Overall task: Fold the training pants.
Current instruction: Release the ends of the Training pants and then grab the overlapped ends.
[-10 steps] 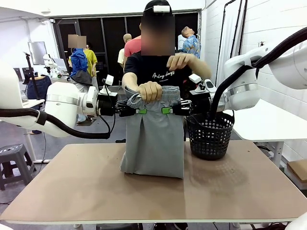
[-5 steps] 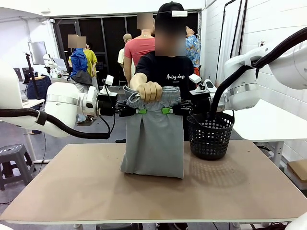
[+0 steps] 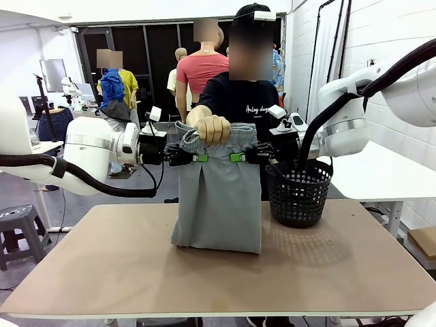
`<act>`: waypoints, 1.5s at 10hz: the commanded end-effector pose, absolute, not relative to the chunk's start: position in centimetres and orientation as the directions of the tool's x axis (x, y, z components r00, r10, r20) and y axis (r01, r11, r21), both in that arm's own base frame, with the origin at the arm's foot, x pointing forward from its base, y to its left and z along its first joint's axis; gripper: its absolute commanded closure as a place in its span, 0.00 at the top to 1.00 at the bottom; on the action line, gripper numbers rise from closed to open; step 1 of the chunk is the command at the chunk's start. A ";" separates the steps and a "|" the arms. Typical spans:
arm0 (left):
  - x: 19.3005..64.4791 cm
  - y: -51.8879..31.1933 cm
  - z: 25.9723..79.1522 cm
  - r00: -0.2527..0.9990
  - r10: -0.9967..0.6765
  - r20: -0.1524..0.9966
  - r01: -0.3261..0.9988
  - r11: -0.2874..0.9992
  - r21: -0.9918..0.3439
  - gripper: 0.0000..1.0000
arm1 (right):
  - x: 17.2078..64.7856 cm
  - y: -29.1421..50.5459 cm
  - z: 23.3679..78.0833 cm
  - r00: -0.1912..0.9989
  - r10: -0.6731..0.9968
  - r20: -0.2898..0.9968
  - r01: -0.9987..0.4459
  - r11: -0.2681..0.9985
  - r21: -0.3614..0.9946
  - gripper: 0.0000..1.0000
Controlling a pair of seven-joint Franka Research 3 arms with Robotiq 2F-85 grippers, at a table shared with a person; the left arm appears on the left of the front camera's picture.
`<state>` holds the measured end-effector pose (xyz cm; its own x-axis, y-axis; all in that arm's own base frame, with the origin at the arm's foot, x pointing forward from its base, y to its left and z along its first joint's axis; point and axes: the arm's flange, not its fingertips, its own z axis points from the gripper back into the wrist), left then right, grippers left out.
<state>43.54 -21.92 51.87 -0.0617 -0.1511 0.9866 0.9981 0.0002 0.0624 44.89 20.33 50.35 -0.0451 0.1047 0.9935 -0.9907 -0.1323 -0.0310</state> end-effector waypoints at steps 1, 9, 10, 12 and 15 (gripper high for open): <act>43.5 -21.9 52.2 -0.071 -0.133 0.989 0.997 0.014 0.073 0.00 | 44.7 20.5 50.5 -0.042 0.089 0.995 -0.990 -0.138 -0.030 0.00; 43.5 -21.6 51.6 -0.055 -0.134 0.989 0.998 0.023 0.058 0.55 | 44.9 20.4 50.3 -0.042 0.125 0.991 -0.993 -0.116 -0.027 0.53; 43.5 -21.5 51.5 -0.055 -0.134 0.989 0.998 0.027 0.059 0.75 | 44.9 20.4 50.3 -0.041 0.127 0.991 -0.993 -0.114 -0.026 0.73; 43.4 -21.2 51.5 -0.056 -0.123 0.991 0.998 0.034 0.061 1.00 | 44.9 20.3 50.2 -0.032 0.126 0.991 -0.994 -0.106 -0.019 1.00; 43.3 -20.4 51.1 -0.047 -0.110 0.993 0.997 0.052 0.053 1.00 | 44.8 20.2 50.1 -0.017 0.120 0.993 -0.996 -0.089 -0.007 1.00</act>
